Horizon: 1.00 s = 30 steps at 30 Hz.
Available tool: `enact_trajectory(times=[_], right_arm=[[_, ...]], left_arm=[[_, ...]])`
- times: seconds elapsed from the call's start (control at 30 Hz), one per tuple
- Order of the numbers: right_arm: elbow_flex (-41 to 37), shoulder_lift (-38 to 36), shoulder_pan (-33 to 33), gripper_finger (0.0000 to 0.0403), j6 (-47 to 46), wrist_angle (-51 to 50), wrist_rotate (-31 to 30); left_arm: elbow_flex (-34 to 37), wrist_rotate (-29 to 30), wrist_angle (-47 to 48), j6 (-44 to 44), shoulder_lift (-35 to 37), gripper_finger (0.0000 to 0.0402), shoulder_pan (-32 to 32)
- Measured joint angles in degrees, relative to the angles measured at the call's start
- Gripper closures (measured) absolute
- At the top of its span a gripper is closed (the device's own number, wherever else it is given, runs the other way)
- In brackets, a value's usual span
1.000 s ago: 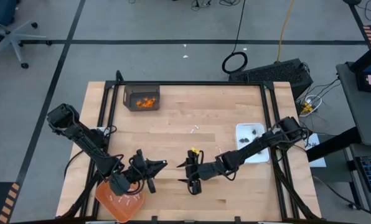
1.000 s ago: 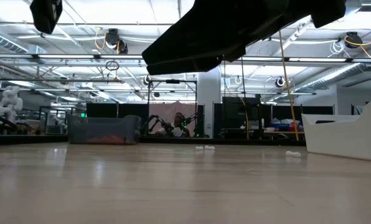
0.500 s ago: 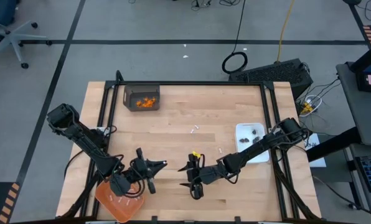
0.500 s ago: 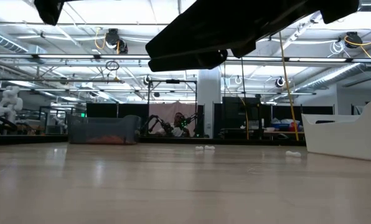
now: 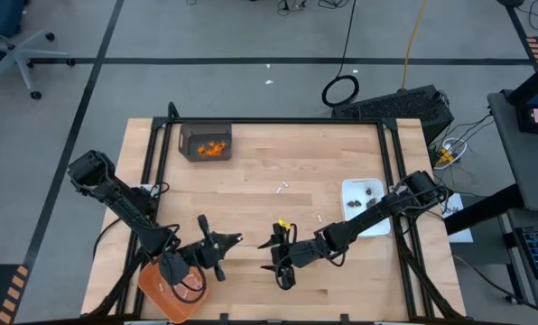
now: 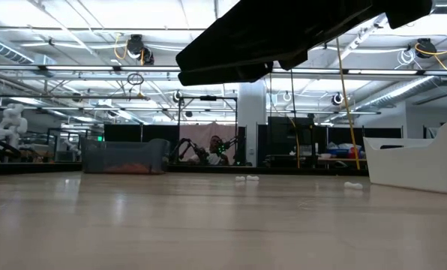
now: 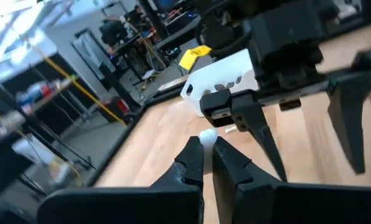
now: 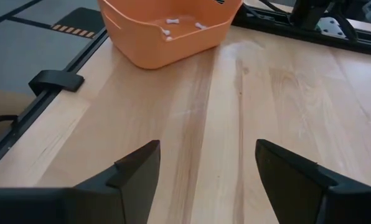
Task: Sort Halloween decoration
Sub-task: Put the white bone toy into the orange bin
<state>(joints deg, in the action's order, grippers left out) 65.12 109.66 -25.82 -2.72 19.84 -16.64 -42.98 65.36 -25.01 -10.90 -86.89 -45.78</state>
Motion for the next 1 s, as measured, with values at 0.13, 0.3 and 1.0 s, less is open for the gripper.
enact_trajectory(times=[0.13,0.3,1.0], right_arm=[[0.0,-0.02,0.02,0.0156,0.42,0.0,0.0],[0.0,0.0,0.02,0.0156,0.41,0.0,0.0],[0.0,0.01,0.31,0.0156,0.44,-2.3,-0.04]], left_arm=[[0.0,-0.37,0.0,-4.86,0.0,0.0395,0.0],[-0.33,-0.62,0.78,2.23,0.57,0.0395,-0.01],[-19.8,-48.45,73.68,62.4,6.49,0.0395,-8.5]])
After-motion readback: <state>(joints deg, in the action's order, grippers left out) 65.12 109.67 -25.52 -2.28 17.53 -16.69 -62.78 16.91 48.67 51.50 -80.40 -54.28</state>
